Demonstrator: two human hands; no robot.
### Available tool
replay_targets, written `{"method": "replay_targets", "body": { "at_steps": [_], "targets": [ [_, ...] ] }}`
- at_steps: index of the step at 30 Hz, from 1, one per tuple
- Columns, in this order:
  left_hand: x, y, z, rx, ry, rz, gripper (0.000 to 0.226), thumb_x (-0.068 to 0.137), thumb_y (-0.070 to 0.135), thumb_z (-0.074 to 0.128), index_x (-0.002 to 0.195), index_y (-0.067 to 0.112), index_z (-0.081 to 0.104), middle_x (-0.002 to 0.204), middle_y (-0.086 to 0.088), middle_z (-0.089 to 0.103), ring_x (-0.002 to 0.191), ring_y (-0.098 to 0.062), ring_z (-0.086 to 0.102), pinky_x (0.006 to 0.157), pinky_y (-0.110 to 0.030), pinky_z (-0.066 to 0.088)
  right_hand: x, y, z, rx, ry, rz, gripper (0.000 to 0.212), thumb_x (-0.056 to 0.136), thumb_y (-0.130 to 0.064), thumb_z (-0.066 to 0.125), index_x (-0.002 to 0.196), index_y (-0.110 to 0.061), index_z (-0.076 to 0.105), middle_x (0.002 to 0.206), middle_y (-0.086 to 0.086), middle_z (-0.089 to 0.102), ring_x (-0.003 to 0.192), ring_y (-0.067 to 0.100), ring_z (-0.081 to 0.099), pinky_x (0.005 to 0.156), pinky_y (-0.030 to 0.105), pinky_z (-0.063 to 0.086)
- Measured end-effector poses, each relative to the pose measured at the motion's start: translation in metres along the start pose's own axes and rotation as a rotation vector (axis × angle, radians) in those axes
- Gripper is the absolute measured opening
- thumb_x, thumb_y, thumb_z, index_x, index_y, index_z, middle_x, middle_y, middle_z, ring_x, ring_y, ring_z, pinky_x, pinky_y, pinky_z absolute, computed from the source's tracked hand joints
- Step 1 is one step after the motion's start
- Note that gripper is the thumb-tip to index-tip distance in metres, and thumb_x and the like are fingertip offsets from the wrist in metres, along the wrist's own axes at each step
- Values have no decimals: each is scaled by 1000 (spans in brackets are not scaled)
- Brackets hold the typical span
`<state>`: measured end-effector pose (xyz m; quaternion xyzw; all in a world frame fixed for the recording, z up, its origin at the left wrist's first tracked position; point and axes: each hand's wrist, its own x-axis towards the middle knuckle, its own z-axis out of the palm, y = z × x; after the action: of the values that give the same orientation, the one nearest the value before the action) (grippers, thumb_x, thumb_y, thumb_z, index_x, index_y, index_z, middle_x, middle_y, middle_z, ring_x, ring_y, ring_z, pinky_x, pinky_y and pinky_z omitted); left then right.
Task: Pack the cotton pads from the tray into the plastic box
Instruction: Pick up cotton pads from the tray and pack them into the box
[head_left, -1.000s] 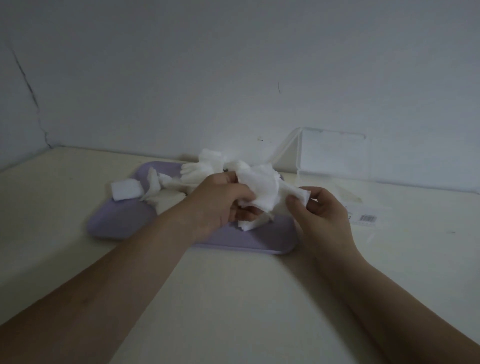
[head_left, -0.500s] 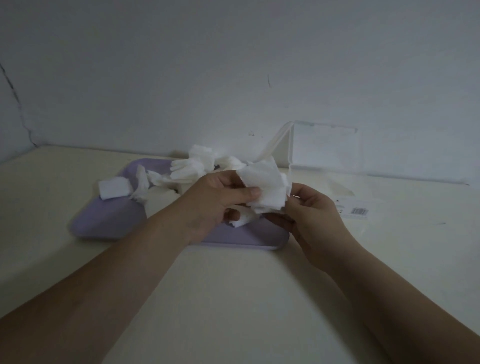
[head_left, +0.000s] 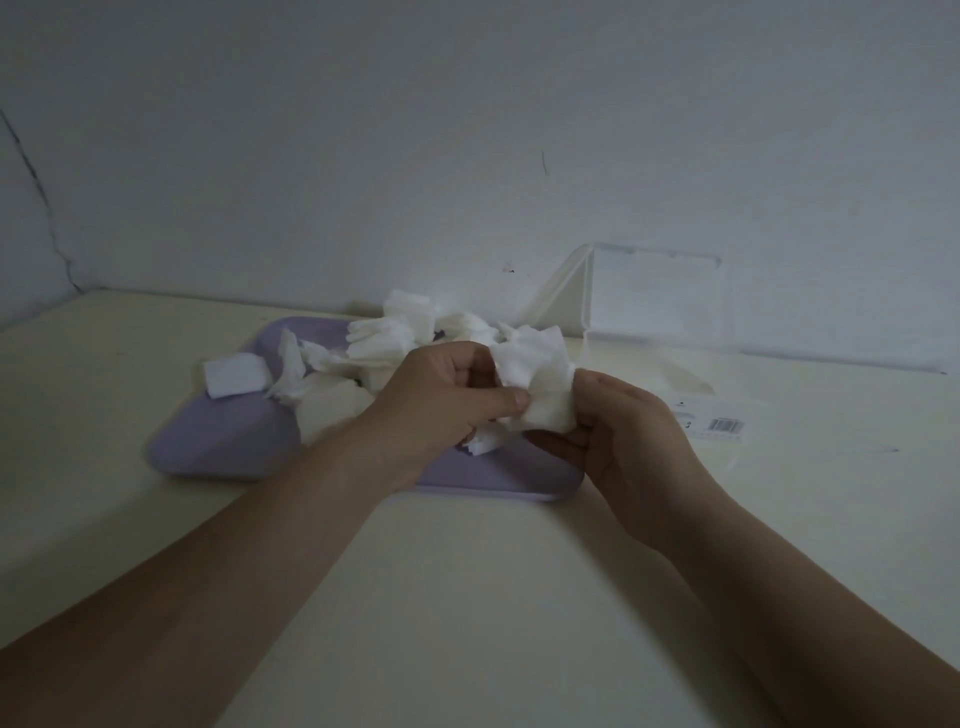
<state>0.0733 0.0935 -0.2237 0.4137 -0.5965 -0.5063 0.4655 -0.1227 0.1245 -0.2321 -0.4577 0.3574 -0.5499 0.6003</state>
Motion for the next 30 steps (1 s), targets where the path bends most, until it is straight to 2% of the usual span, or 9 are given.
{"method": "replay_targets", "body": {
  "at_steps": [3, 6, 10, 12, 14, 17, 20, 23, 30],
  "targets": [
    [-2, 5, 5, 92, 110, 53, 32, 71, 17, 89, 98, 25, 74, 96, -4, 79, 83, -20, 75, 64, -35, 61, -2, -3, 2, -29, -32, -19, 41, 91, -29, 73, 120, 0, 72, 120, 26, 73, 117, 40, 69, 106, 51, 53],
    [-2, 8, 12, 168, 153, 153, 34, 72, 10, 90, 95, 27, 72, 77, 3, 72, 65, -13, 64, 59, -29, 54, -3, 1, 1, -50, 15, -53, 42, 77, -18, 87, 113, 0, 74, 108, 26, 76, 108, 41, 73, 98, 43, 59],
    [-4, 13, 12, 104, 163, 103, 17, 75, 29, 85, 90, 30, 78, 69, -11, 64, 59, -17, 59, 52, -33, 51, -3, 2, -1, -48, 45, -58, 27, 89, 0, 73, 116, 4, 70, 106, 28, 76, 104, 41, 74, 93, 40, 61],
    [-4, 16, 9, 22, 188, 90, 9, 83, 25, 83, 91, 24, 78, 77, -18, 71, 61, -17, 62, 55, -31, 53, -2, 2, -1, -36, 54, -60, 25, 91, 3, 71, 116, 6, 69, 107, 27, 76, 103, 39, 75, 89, 37, 62],
    [-2, 18, 3, -74, 203, 112, 5, 90, 15, 78, 89, 19, 75, 67, -9, 69, 53, -9, 59, 51, -20, 48, -1, 2, -2, -39, 82, -68, 24, 92, 1, 70, 115, 4, 70, 107, 24, 77, 103, 36, 76, 86, 34, 62],
    [2, 18, -7, -161, -16, 113, 9, 88, 14, 77, 84, 21, 75, 60, -3, 60, 48, -8, 49, 40, -18, 37, 0, 2, -4, -53, 127, -84, 21, 92, -3, 72, 113, 0, 71, 105, 22, 78, 105, 35, 75, 85, 32, 62],
    [-1, 11, -5, 36, -165, 82, 8, 81, 23, 82, 87, 27, 79, 64, -8, 64, 54, -12, 54, 45, -22, 41, 0, 2, -5, -63, 81, -91, 27, 89, -3, 76, 115, 1, 71, 108, 25, 76, 108, 43, 72, 94, 44, 61],
    [-2, 5, -1, 93, -93, 68, 16, 79, 19, 88, 91, 27, 80, 75, -12, 71, 62, -11, 61, 52, -23, 47, 0, 3, -3, -74, -7, -95, 28, 92, 0, 72, 120, 3, 69, 114, 27, 75, 110, 45, 71, 103, 53, 54],
    [-3, 10, 2, 151, 47, 120, 20, 77, 10, 90, 82, 15, 71, 64, 2, 68, 51, -6, 57, 46, -20, 46, 0, -2, -3, -19, -106, -71, 33, 87, -12, 74, 118, -1, 72, 117, 23, 75, 112, 37, 72, 98, 44, 58]
  ]
}}
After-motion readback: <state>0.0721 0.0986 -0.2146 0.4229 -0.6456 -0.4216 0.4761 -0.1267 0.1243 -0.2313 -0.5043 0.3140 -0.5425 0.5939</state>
